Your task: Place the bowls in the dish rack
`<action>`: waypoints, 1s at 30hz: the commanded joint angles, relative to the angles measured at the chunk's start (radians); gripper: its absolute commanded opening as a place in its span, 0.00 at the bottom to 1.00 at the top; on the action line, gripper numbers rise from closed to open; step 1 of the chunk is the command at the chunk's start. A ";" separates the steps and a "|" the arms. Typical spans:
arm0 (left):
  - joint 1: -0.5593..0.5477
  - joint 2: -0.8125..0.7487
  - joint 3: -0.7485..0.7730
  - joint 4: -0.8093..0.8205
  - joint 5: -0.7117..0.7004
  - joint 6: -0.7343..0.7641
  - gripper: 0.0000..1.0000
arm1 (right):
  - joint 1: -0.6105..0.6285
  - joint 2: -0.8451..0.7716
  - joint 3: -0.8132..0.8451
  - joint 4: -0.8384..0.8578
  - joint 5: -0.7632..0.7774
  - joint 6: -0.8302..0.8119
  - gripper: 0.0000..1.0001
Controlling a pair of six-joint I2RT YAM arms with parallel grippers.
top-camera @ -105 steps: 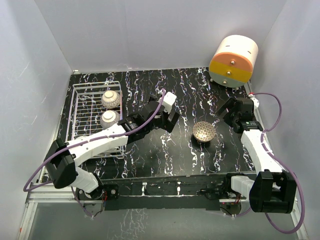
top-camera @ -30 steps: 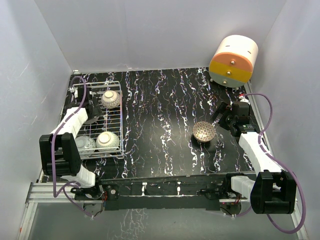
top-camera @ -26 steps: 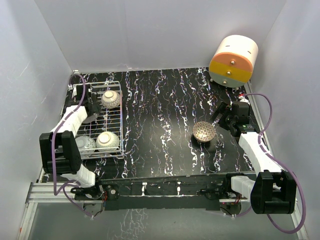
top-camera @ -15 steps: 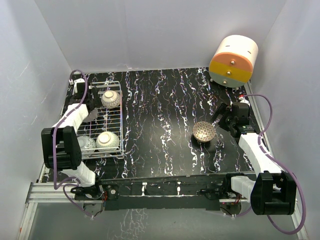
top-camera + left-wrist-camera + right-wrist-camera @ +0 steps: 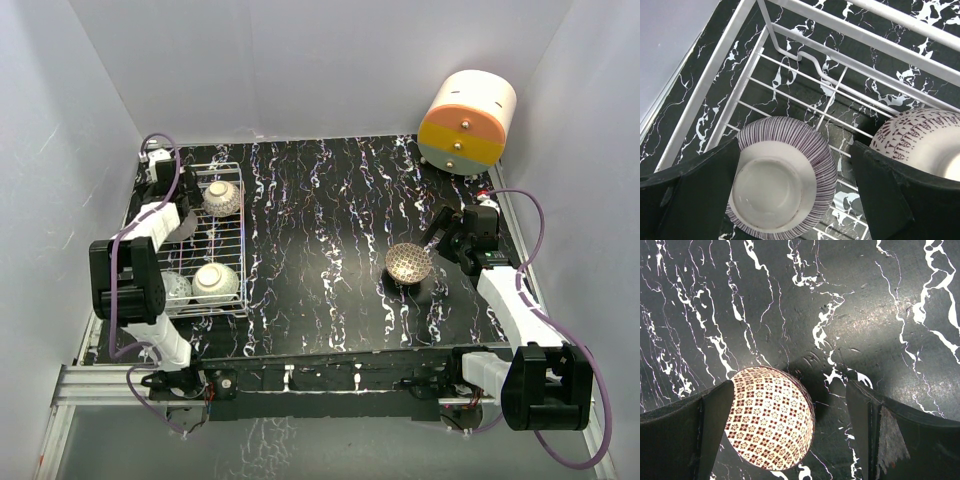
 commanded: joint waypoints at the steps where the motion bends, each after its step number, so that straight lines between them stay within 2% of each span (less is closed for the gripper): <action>1: 0.008 -0.076 0.047 -0.021 -0.008 -0.026 0.90 | 0.007 -0.016 0.014 0.033 0.015 0.006 0.98; 9: 0.007 -0.325 0.007 -0.128 0.038 -0.059 0.93 | 0.007 0.000 -0.009 0.072 -0.013 0.012 0.98; 14: 0.008 -0.362 -0.042 -0.225 0.099 -0.166 0.89 | 0.009 -0.005 -0.017 0.074 -0.009 0.015 0.98; 20: 0.007 -0.295 -0.101 -0.254 0.120 -0.304 0.81 | 0.010 -0.010 -0.012 0.065 0.000 0.010 0.98; 22: 0.007 -0.274 -0.110 -0.251 0.119 -0.328 0.68 | 0.010 -0.011 -0.014 0.064 0.006 0.009 0.98; 24: 0.007 -0.269 -0.122 -0.241 0.108 -0.345 0.60 | 0.011 -0.011 -0.015 0.065 0.009 0.009 0.98; 30: 0.008 -0.280 -0.167 -0.204 0.051 -0.353 0.55 | 0.010 -0.004 -0.022 0.077 0.012 0.009 0.98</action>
